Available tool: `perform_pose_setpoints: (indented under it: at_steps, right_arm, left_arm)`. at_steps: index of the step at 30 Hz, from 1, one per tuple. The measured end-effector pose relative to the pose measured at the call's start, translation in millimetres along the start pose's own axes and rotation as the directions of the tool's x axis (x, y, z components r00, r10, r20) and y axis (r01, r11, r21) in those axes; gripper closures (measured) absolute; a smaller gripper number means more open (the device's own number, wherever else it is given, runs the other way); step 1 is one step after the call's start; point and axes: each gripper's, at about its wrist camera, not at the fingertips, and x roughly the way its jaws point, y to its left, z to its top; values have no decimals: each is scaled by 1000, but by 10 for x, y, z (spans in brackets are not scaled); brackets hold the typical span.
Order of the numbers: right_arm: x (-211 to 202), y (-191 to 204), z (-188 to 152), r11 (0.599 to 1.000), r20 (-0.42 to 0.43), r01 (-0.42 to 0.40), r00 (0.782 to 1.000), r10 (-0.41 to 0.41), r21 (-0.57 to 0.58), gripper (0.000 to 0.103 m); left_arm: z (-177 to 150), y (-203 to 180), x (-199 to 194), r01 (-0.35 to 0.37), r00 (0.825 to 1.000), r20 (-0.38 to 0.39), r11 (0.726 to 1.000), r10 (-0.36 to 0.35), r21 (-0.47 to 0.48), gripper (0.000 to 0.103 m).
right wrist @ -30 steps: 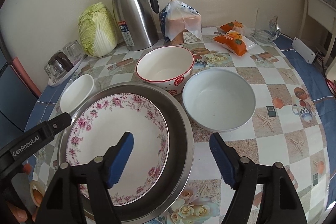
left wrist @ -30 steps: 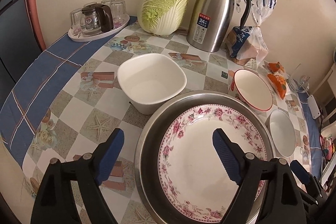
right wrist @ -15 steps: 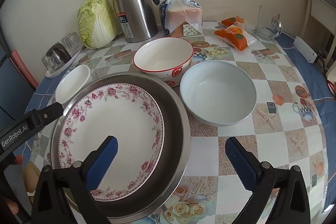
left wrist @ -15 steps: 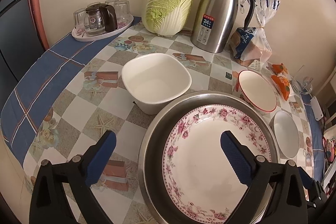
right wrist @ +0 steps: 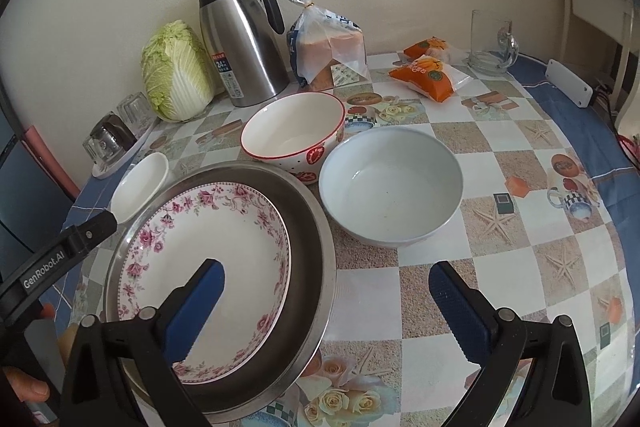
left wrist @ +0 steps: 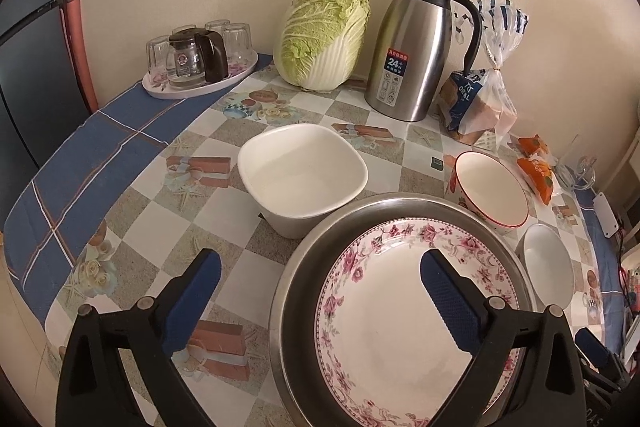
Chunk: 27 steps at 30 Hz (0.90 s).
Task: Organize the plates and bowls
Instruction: 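Move both grippers toward the rim of the red-rimmed white bowl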
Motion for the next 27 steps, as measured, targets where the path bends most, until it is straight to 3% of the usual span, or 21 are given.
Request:
perform_pose_setpoints:
  at_steps: [11, 18, 27]
  right_arm:
    - [-46, 74, 77, 997, 9, 34, 999, -33, -65, 0]
    - [-13, -36, 265, 1000, -21, -22, 1000, 22, -3, 0]
    - [11, -42, 649, 998, -13, -43, 999, 42, -40, 0]
  left_arm:
    - [39, -98, 64, 18, 999, -37, 1000, -17, 26, 3]
    - [332, -174, 76, 31, 999, -22, 998, -30, 52, 3]
    - [690, -397, 176, 58, 998, -31, 990, -54, 125, 3]
